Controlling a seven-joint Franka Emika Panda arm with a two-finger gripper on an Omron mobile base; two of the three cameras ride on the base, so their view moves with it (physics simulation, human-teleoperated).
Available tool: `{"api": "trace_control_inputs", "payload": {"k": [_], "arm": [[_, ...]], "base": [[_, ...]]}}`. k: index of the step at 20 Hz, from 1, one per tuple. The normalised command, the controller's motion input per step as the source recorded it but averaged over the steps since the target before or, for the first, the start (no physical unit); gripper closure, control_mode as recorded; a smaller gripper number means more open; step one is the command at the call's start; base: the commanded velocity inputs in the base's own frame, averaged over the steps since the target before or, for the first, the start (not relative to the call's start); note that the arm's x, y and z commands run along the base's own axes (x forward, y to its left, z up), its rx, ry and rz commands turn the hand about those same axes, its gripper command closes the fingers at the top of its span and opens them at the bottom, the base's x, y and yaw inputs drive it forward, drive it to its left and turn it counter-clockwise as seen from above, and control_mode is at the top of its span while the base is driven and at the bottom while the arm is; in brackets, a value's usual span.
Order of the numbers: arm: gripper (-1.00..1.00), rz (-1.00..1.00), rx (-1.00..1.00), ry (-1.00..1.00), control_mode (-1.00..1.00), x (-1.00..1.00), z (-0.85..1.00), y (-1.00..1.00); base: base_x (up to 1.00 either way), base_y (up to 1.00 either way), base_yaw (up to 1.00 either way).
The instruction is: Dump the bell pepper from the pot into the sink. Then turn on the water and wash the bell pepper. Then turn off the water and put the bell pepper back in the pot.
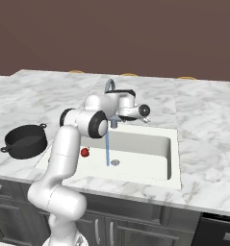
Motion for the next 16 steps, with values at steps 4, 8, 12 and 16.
{"api": "trace_control_inputs", "payload": {"k": [4,8,12,16], "arm": [[-1.00,0.00,0.17,0.03,-1.00,-0.16,0.28,-0.52],[-1.00,0.00,0.20,0.00,-1.00,-0.20,0.44,-0.36],[-1.00,0.00,0.18,0.00,-1.00,-0.39,0.69,-0.06],[-1.00,0.00,0.12,0.00,-1.00,-0.45,0.58,-0.05]], "base": [[0.00,0.00,0.00],[0.00,0.00,0.00],[0.00,0.00,0.00],[0.00,0.00,0.00]]}}
